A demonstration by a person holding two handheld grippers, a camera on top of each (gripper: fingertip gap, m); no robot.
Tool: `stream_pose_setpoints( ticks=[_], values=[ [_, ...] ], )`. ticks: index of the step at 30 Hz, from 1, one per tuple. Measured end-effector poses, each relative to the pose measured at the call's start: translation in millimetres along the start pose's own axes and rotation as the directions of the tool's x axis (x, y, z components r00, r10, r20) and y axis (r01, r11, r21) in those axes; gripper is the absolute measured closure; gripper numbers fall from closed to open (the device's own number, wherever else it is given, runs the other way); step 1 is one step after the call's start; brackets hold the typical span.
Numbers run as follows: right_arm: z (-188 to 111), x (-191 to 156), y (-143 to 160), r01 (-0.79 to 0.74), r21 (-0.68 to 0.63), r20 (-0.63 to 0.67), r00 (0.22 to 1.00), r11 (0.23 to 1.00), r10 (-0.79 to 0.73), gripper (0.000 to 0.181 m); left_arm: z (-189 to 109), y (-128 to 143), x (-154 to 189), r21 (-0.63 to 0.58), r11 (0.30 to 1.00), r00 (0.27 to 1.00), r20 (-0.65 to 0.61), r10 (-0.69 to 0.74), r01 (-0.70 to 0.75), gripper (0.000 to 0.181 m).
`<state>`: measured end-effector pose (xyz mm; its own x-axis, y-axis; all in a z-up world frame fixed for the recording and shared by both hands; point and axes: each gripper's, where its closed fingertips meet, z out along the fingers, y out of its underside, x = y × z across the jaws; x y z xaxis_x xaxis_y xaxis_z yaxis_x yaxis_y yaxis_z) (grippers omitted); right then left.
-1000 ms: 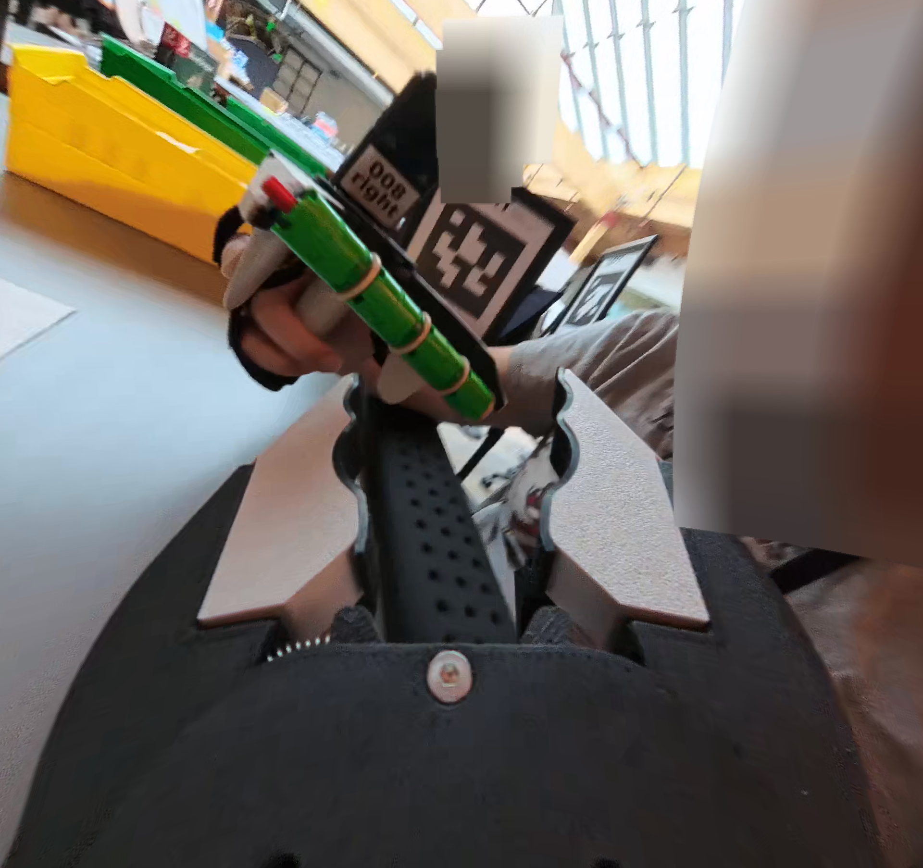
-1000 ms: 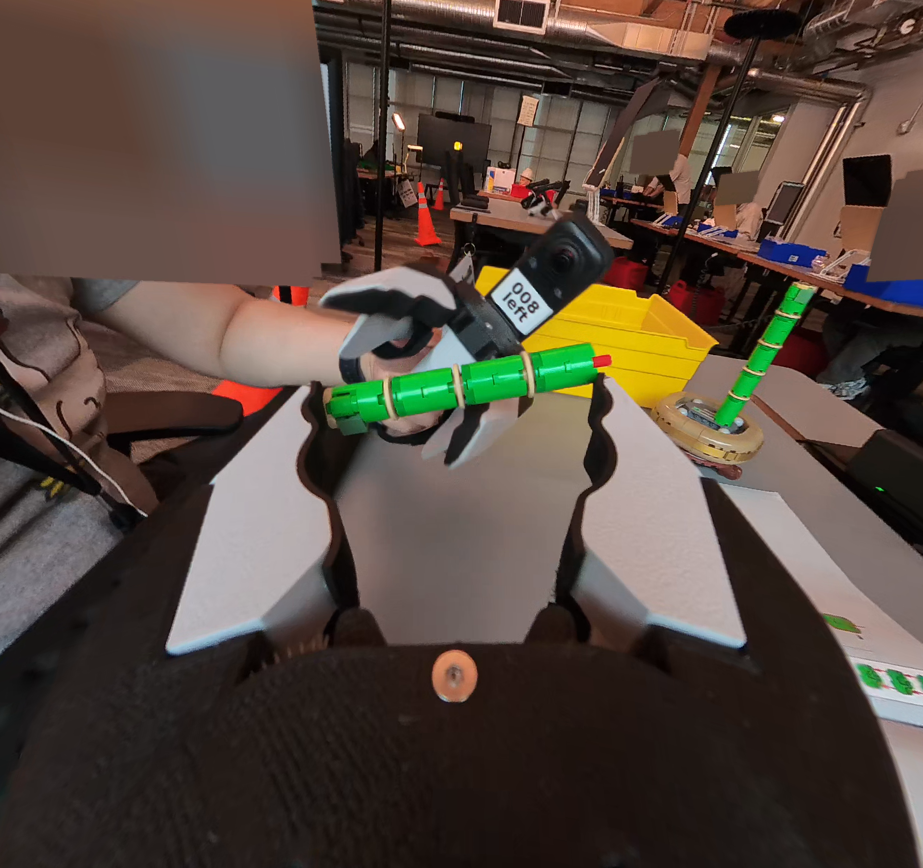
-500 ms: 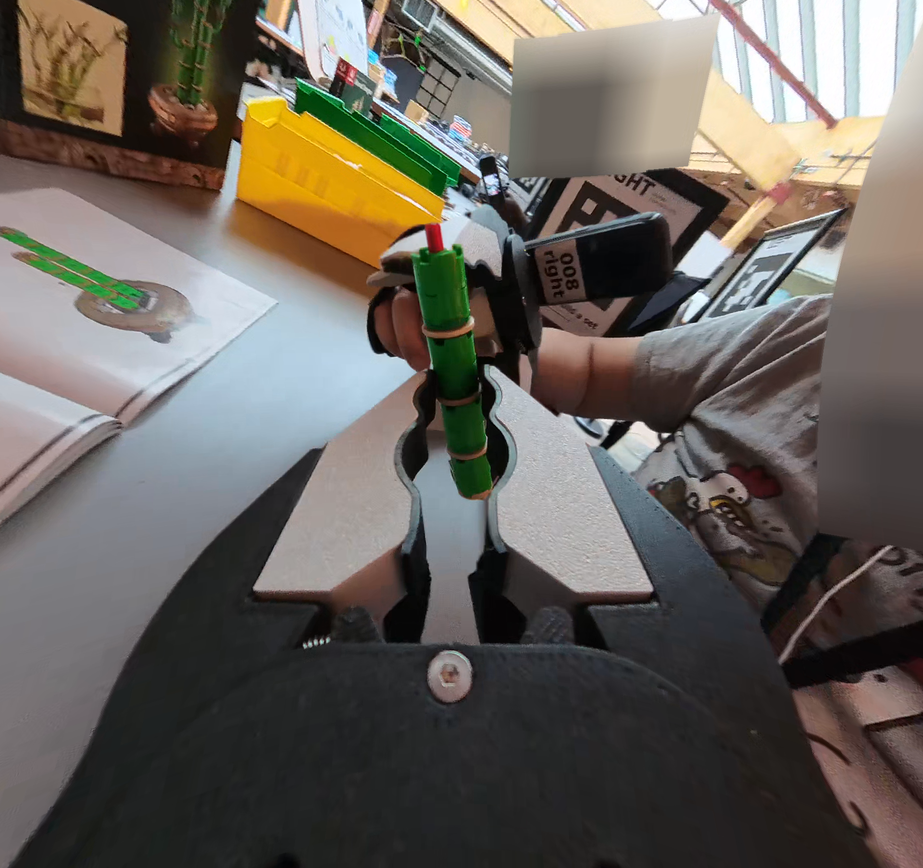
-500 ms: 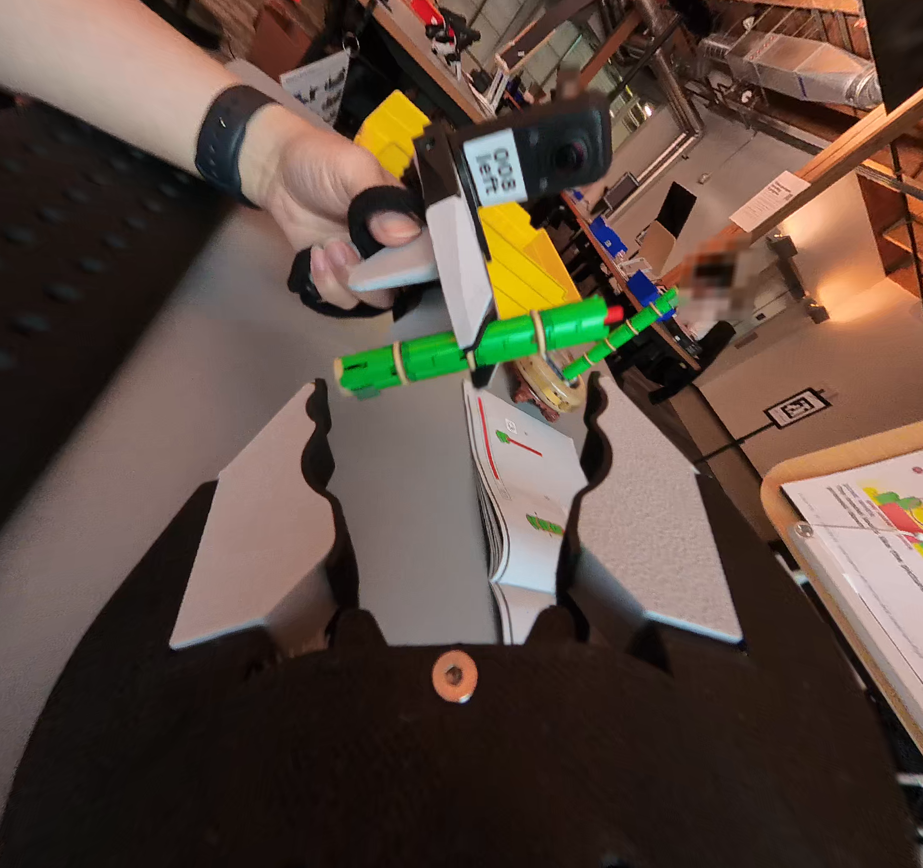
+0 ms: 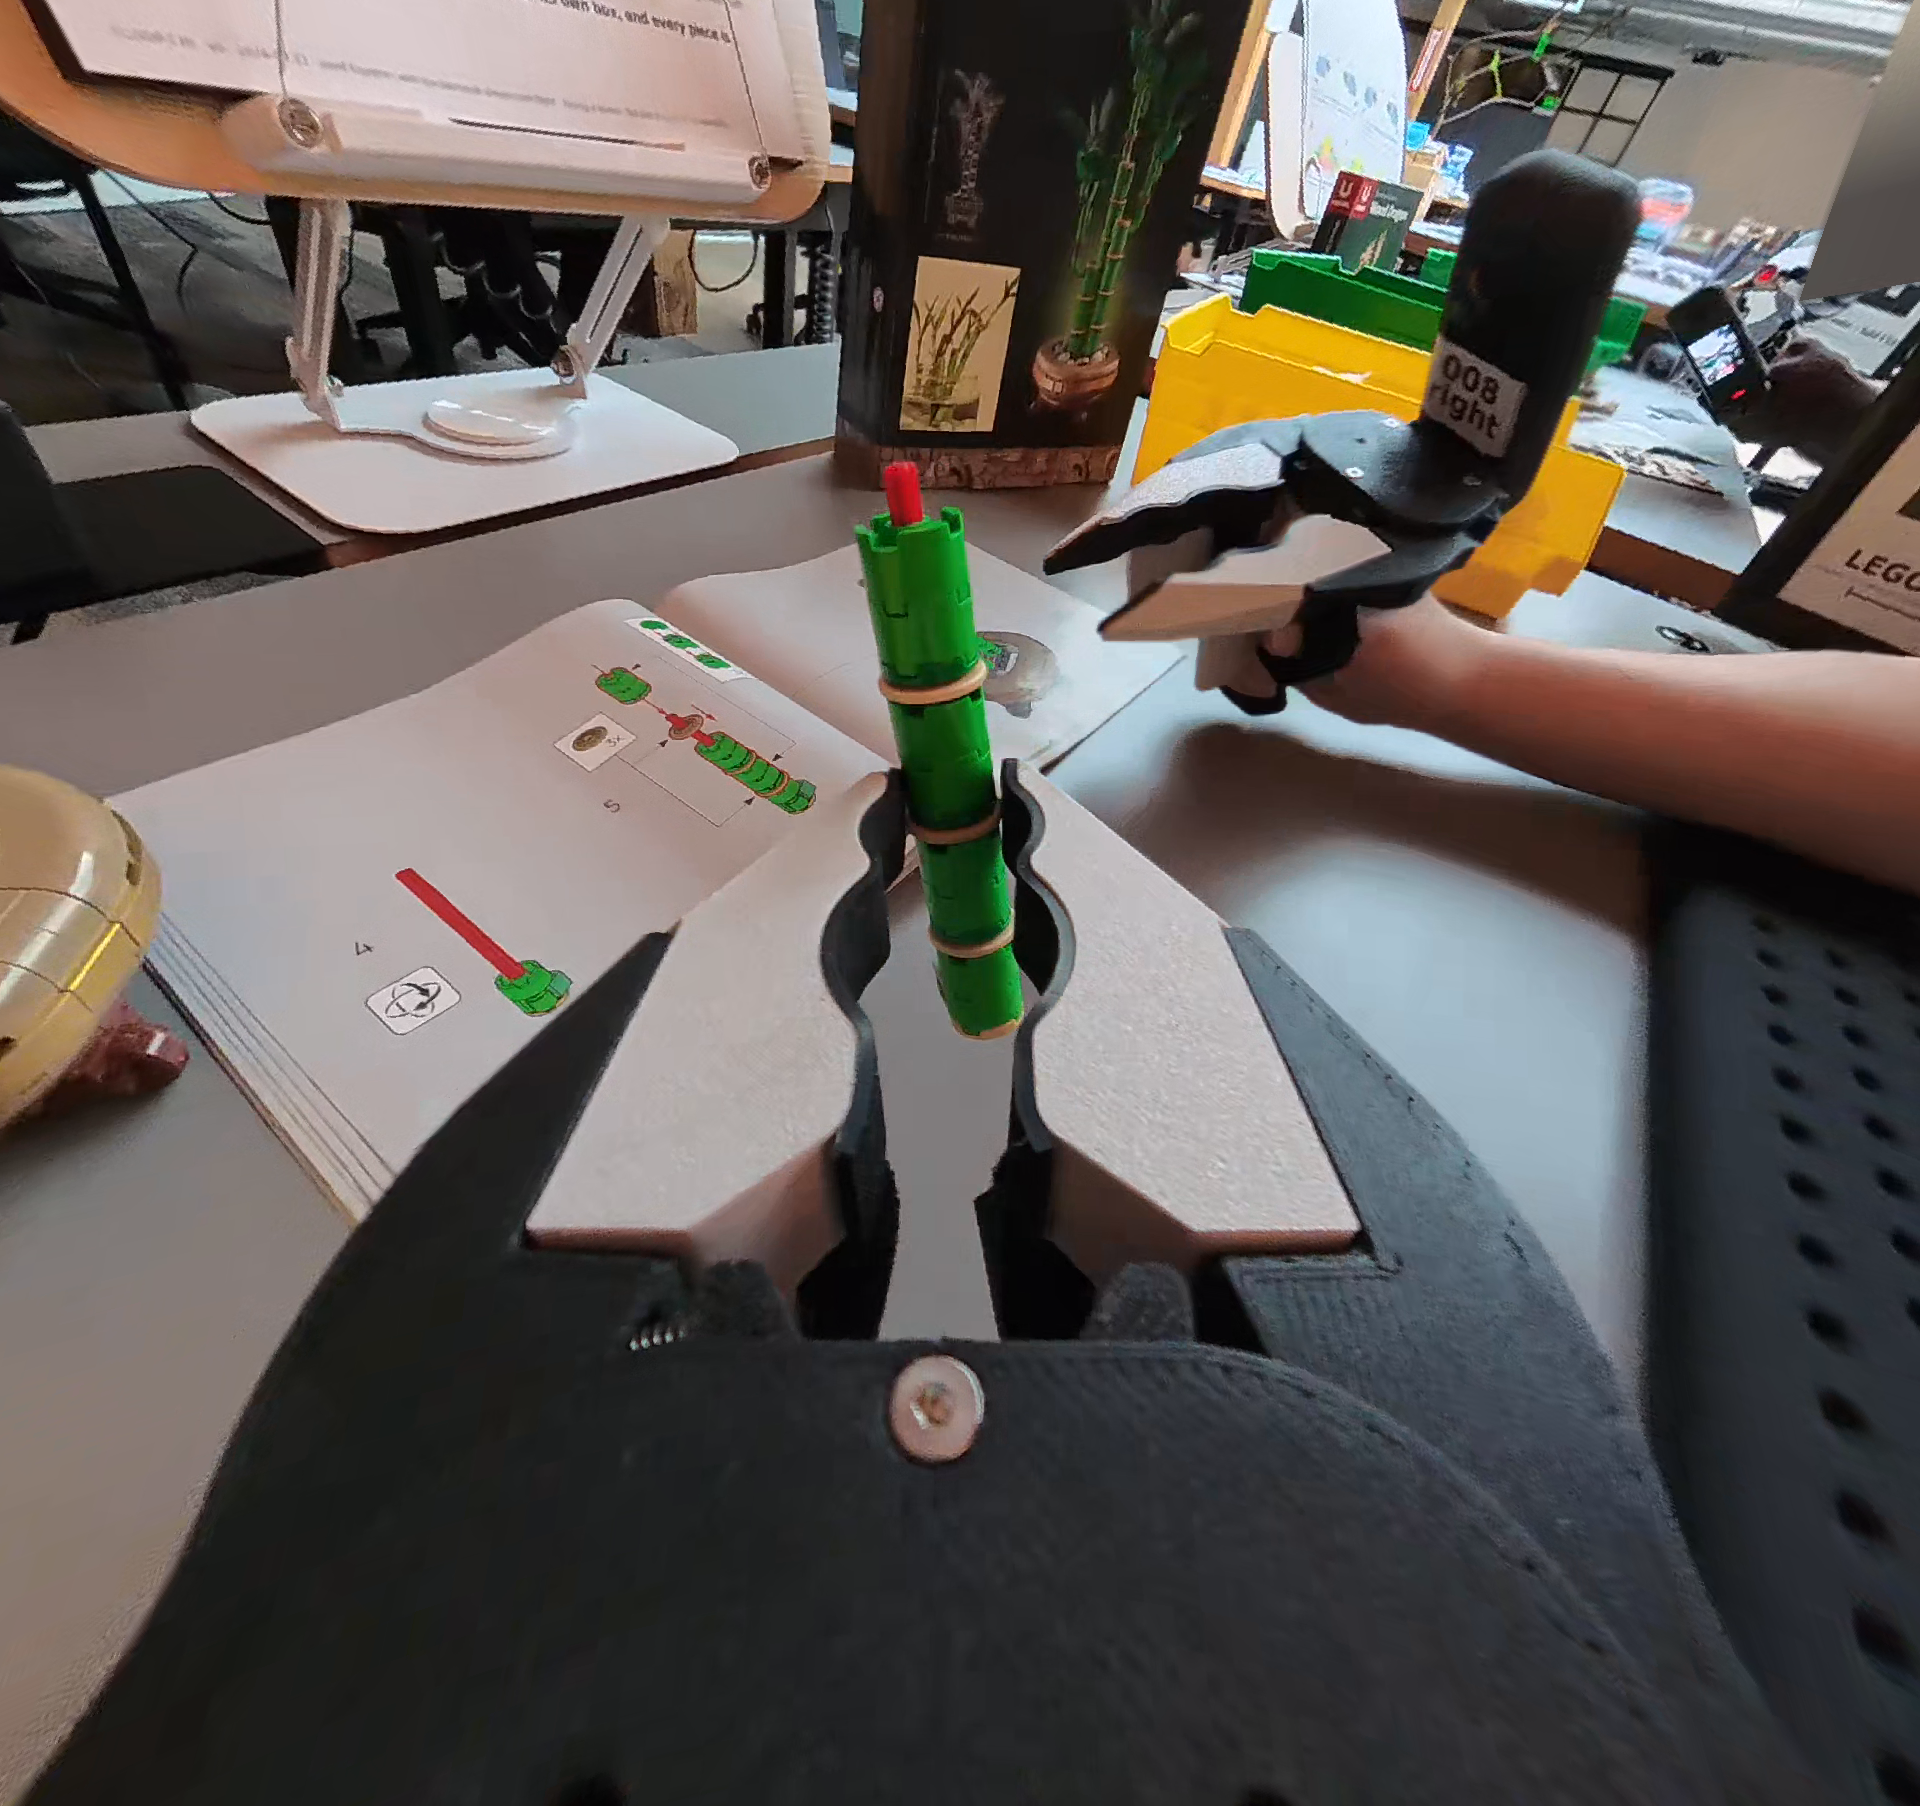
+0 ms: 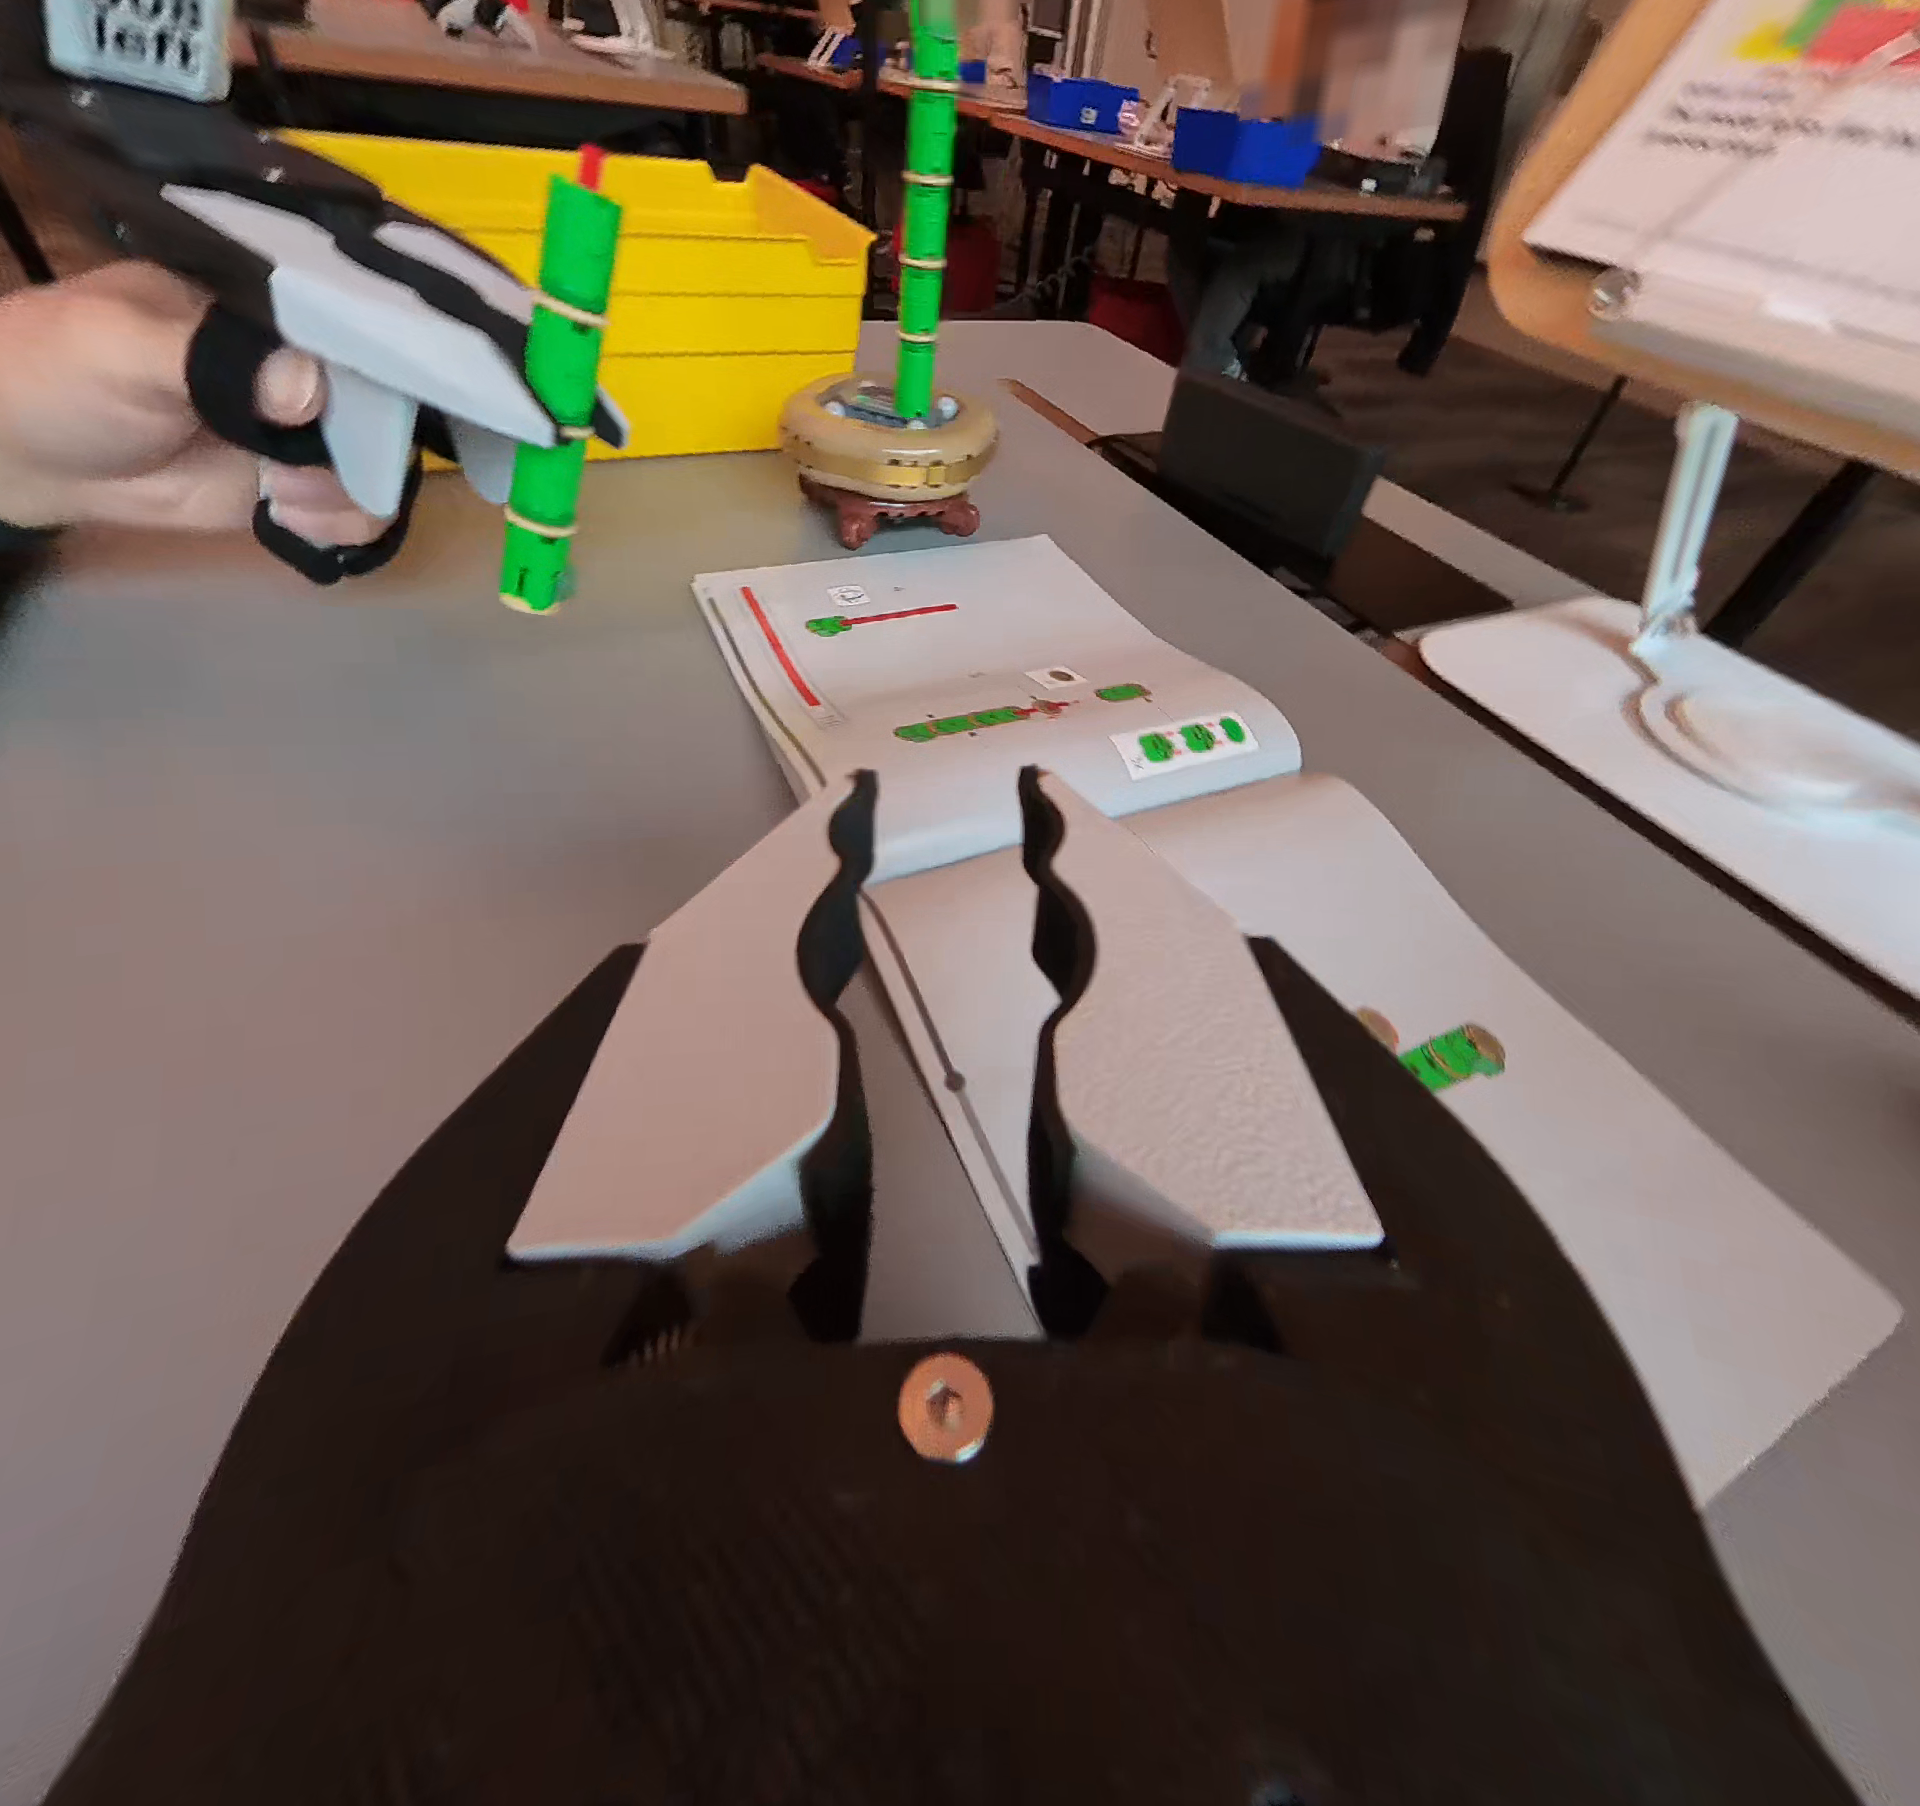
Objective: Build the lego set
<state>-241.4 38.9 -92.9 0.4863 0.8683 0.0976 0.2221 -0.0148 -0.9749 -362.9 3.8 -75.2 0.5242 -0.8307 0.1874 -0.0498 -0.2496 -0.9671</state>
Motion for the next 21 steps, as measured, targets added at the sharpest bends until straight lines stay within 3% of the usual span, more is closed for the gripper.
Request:
stream_pose_setpoints(
  ticks=[3, 8, 14, 16, 17, 19, 21],
  values=[
    [-10, 21, -3, -0.078, 0.031, -0.062, 0.995, 0.997, 0.079, 0.18, 0, -2, 1, 0.018, 1.0, 1.0, -0.008, 0.009, -0.009, 0.165],
    [-34, 62, -12, -0.185, 0.103, -0.2, 0.959, 0.977, 0.202, 0.181, 1, -3, 8, 0.006, 1.0, 0.999, -0.03, 0.019, -0.019, 0.165],
    [-53, 97, 8, -0.31, 0.065, -0.31, 0.897, 0.948, 0.315, 0.181, 0, -7, 12, 0.012, 0.999, 0.999, -0.018, 0.051, -0.05, 0.165],
    [-53, 95, 20, -0.35, -0.086, -0.331, 0.893, 0.933, 0.304, 0.18, -1, -10, 13, 0.024, 0.998, 0.998, -0.009, 0.061, -0.06, 0.165],
    [-56, 90, 31, -0.368, -0.243, -0.355, 0.895, 0.898, 0.27, 0.175, -1, -11, 14, 0.031, 0.998, 0.998, -0.007, 0.063, -0.063, 0.166],
    [-79, 75, 51, -0.321, -0.598, -0.377, 0.921, 0.734, 0.096, 0.177, -2, -13, 15, 0.043, 0.997, 0.998, -0.003, 0.063, -0.063, 0.166],
    [-106, 73, 41, -0.219, -0.775, -0.371, 0.917, 0.593, -0.146, 0.179, -2, -16, 15, 0.056, 0.997, 0.998, 0.009, 0.061, -0.061, 0.165]
  ],
)
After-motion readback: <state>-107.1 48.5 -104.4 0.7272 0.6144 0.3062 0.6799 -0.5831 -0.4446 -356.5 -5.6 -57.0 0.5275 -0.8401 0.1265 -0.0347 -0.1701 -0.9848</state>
